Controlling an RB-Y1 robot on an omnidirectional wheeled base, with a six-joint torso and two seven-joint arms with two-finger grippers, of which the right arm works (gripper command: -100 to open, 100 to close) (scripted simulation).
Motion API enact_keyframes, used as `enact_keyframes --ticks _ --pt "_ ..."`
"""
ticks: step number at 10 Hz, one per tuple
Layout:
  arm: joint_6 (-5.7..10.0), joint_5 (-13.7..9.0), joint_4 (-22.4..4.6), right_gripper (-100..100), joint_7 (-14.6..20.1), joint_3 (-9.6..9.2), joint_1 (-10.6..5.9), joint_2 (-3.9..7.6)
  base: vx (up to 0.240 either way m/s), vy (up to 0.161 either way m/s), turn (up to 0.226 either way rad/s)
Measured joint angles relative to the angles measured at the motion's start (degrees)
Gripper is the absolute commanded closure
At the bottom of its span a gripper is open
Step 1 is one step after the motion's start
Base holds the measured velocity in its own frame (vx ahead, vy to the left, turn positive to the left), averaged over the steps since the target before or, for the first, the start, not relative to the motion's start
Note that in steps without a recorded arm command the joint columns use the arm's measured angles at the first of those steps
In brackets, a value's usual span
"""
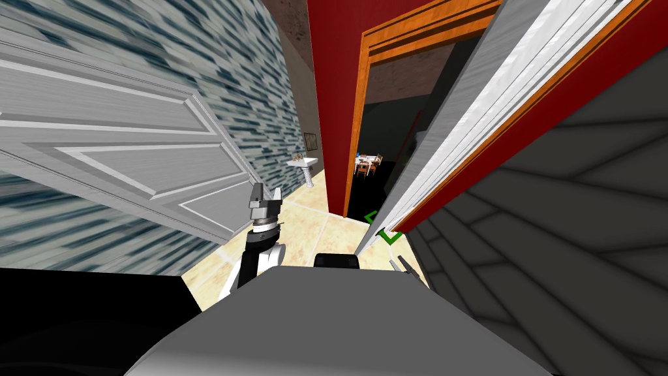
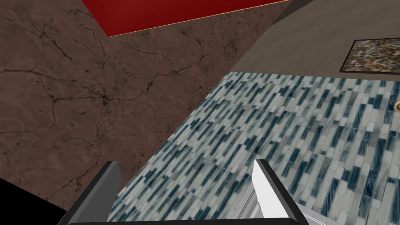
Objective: Pull the door open
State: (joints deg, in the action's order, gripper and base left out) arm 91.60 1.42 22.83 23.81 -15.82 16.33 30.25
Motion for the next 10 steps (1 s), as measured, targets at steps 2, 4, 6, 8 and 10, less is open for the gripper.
enact_keyframes --ticks 2,4,6,8,10 --pt "-0.01 0.00 0.01 -100 0.00 0.00 0.00 0.00 0.002 0.009 -0.049" --pt "-0.21 0.12 0.20 -100 0.01 -0.13 0.01 0.09 0.004 0.026 -0.153" --pt "-0.10 0.35 -0.30 -100 0.00 -0.38 -0.38 0.05 -0.025 0.000 -0.117" --pt "-0.23 0.45 0.05 -100 -0.01 -0.48 -0.27 0.13 -0.038 -0.025 -0.005" --pt "-0.27 0.53 0.20 -100 0.00 -0.56 -0.27 0.20 -0.028 -0.014 -0.041"
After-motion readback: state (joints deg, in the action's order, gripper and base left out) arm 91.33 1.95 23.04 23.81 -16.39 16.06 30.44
